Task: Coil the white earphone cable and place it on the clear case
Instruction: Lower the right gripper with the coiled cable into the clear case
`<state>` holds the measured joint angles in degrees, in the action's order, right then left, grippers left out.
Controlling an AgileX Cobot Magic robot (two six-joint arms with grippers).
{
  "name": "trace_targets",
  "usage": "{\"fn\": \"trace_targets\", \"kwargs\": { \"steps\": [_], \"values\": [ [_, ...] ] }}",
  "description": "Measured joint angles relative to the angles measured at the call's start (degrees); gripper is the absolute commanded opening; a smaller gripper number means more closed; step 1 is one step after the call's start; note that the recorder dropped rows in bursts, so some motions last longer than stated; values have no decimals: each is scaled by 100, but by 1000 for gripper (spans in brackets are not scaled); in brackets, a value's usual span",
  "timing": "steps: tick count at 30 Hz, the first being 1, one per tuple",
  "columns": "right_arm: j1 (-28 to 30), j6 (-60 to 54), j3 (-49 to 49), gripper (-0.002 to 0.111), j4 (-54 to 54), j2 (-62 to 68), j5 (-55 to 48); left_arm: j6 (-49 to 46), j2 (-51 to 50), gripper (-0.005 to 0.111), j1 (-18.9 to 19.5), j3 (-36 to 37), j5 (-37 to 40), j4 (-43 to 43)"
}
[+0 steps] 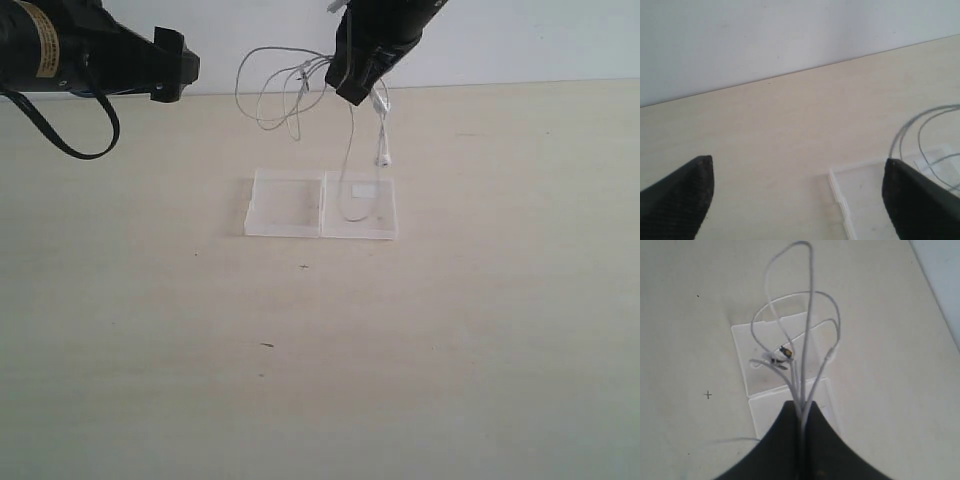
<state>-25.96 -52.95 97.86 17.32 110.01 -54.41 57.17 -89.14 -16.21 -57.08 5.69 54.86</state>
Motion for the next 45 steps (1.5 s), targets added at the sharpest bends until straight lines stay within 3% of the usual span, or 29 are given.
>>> {"fn": "trace_targets", "kwargs": {
  "steps": [9,45],
  "values": [
    [0,-105,573,0,-129,676,-115,0,0,87,0,0,0,0],
    [0,-1242,610,0,-186,1527,742,0,0,87,0,0,0,0]
  ]
}}
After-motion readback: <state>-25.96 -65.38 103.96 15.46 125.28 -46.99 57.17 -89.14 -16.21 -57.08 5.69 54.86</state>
